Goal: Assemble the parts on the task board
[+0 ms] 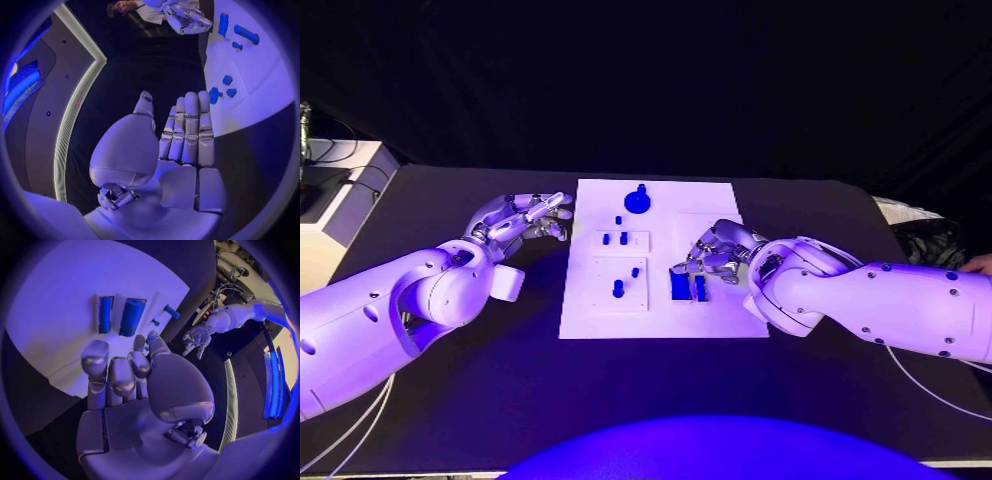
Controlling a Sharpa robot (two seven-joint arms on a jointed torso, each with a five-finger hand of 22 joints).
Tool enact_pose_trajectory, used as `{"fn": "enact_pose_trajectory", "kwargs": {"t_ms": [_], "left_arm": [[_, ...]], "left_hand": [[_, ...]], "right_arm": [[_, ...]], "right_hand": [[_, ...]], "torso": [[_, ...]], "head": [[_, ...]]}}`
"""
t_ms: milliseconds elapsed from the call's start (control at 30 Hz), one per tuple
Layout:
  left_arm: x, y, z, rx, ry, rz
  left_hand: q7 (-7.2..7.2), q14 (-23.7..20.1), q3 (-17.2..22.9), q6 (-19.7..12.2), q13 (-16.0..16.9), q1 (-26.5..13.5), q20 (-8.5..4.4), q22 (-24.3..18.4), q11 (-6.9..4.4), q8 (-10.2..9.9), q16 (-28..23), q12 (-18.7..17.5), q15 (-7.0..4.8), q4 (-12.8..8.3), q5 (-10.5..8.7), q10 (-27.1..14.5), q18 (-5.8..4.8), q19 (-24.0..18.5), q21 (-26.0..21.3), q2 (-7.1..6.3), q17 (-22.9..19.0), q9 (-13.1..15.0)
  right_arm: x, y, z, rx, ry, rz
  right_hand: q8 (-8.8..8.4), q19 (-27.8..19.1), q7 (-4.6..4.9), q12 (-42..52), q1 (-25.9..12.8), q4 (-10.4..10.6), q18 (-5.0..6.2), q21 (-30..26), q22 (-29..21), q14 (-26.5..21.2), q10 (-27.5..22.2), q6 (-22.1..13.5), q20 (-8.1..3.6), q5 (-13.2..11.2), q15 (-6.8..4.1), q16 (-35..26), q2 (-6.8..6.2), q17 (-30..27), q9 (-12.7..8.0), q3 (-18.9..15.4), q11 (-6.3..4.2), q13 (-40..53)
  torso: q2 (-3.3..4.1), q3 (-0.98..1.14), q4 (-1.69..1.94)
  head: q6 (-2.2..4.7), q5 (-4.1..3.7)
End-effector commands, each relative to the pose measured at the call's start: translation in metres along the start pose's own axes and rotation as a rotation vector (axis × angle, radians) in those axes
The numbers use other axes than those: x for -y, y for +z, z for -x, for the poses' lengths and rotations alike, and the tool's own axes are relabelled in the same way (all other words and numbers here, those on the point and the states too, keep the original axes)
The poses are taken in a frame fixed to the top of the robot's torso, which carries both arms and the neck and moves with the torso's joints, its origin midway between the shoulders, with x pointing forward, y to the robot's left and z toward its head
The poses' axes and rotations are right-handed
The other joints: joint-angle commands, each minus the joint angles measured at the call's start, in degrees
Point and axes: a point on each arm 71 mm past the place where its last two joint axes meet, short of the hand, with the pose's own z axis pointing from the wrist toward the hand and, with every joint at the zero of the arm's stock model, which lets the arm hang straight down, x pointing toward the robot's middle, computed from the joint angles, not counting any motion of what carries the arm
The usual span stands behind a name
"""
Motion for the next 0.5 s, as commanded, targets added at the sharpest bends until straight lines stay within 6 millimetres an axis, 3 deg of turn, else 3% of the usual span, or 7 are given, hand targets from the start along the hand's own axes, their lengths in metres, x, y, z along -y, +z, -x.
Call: {"fn": "enact_pose_trajectory", "kwargs": {"t_ms": [33,267,367,500], "left_arm": [[0.000,0.001,-0.002,-0.004,-0.025,-0.004],[0.000,0.002,-0.002,0.013,-0.048,0.000],[-0.001,0.004,-0.002,0.027,-0.051,0.000],[-0.002,0.006,-0.002,0.053,-0.051,-0.006]], "left_hand": [[0.18,-0.3,-0.1,0.0,-0.1,0.1,0.06,0.1,-0.02,0.0,0.3,0.1,0.01,-0.1,-0.01,-0.3,-0.88,0.3,-0.2,0.44,-0.1,0.0],[0.27,-0.6,-0.1,0.0,-1.0,0.2,0.24,0.0,0.31,0.0,0.3,-1.2,0.27,-0.3,0.03,-0.8,-0.85,0.0,-0.5,0.52,-0.2,0.1],[0.32,-1.4,0.0,0.1,-2.0,0.4,0.53,-0.3,0.55,0.1,-0.4,-2.5,0.55,-0.5,0.08,-0.9,-0.90,-0.6,-1.1,0.70,-0.6,0.1],[0.57,-3.9,0.2,-0.1,-2.5,0.8,1.60,-3.6,1.25,0.0,-4.7,-5.6,1.56,-1.2,0.15,-1.2,-1.31,-2.5,-4.7,1.00,-3.2,0.1]], "right_arm": [[-0.003,0.000,0.007,0.084,0.065,0.086],[0.003,0.002,0.018,0.147,0.150,0.104],[0.006,0.006,0.025,0.179,0.217,0.138],[0.012,0.017,0.034,0.195,0.315,0.175]], "right_hand": [[0.33,-0.4,0.02,-0.2,-0.6,1.2,-0.94,-0.2,5.5,0.0,-0.2,-0.4,-0.04,-0.7,0.05,-0.3,-0.06,-0.2,0.1,-1.3,0.51,0.9],[-1.00,-1.1,0.76,-1.7,-0.1,2.0,-0.79,-3.0,4.9,-0.4,-1.1,-1.7,0.19,0.9,0.35,-1.4,0.18,-1.7,-0.8,-1.5,1.03,0.2],[-4.39,-4.0,2.29,-6.8,2.0,0.1,-0.13,-14.1,2.2,-1.4,-4.0,-3.0,1.06,3.1,1.15,-7.1,1.55,-8.3,-3.4,-1.5,2.22,-2.3],[-7.22,-7.3,3.74,-19.1,5.5,-2.6,0.15,-27.1,-2.3,-2.8,-9.2,-5.0,1.90,5.4,1.87,-14.9,2.25,-14.9,-5.4,-1.3,3.03,-9.7]], "torso": [[0.00,-0.01,0.06],[-0.45,-0.11,-0.23],[-0.90,-0.13,-0.47],[-1.56,-0.18,-0.81]], "head": [[0.39,0.00],[1.14,0.24],[1.87,0.63],[2.94,1.10]]}}
